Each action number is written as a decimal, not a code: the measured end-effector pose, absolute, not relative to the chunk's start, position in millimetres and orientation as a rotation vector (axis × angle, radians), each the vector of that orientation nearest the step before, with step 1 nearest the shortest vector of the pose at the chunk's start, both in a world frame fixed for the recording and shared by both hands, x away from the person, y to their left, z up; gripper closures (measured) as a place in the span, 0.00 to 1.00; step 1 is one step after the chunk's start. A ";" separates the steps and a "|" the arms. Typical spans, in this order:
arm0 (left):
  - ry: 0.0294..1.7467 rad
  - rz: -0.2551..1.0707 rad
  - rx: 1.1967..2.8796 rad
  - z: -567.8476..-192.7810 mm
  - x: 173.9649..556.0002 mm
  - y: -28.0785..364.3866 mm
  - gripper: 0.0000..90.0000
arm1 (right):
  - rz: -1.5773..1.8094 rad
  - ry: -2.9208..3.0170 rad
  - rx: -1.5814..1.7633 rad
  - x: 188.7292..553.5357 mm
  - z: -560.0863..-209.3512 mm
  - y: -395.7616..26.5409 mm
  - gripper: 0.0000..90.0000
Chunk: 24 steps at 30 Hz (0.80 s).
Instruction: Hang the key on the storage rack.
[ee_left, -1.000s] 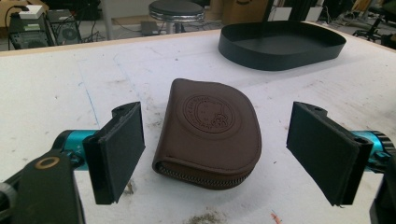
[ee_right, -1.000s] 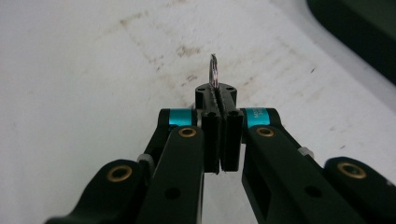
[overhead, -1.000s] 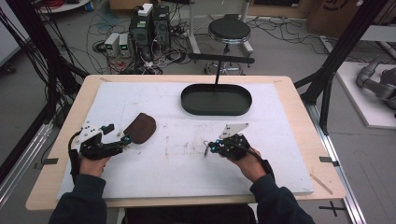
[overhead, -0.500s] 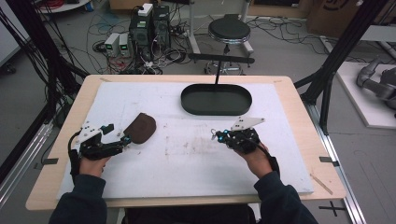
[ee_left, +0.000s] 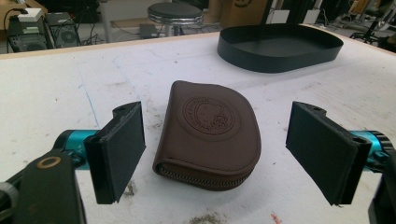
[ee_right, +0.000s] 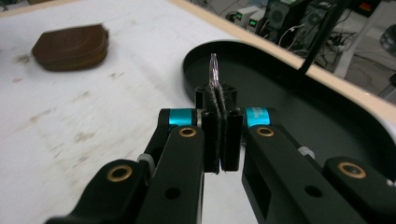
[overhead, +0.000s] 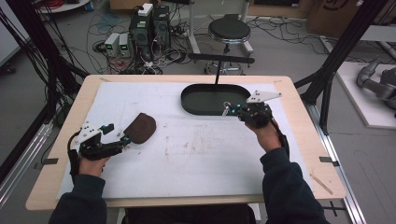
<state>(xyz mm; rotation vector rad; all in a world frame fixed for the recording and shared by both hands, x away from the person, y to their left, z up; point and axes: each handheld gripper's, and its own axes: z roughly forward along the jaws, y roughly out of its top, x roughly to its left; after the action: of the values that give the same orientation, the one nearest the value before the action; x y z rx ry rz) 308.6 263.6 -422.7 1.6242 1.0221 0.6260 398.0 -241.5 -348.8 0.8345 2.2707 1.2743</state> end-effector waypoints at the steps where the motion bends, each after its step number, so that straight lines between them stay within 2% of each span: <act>1: 1.022 0.629 1.625 -422.7 308.5 264.0 0.22 | 1.288 2.255 0.836 407.8 -342.1 -245.4 1.00; 11: 1.029 0.632 1.630 -423.3 308.2 265.1 0.22 | 1.259 2.158 0.885 458.3 -315.0 -264.6 1.00; 24: 1.026 0.625 1.637 -424.1 308.8 261.9 0.22 | 1.274 2.020 1.053 505.6 -322.2 -289.8 1.00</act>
<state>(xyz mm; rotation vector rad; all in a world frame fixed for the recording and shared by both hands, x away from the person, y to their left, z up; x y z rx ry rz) 308.8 261.9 -424.1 1.6369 1.0263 0.6248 505.6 -289.8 -322.2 1.0525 2.0198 1.2735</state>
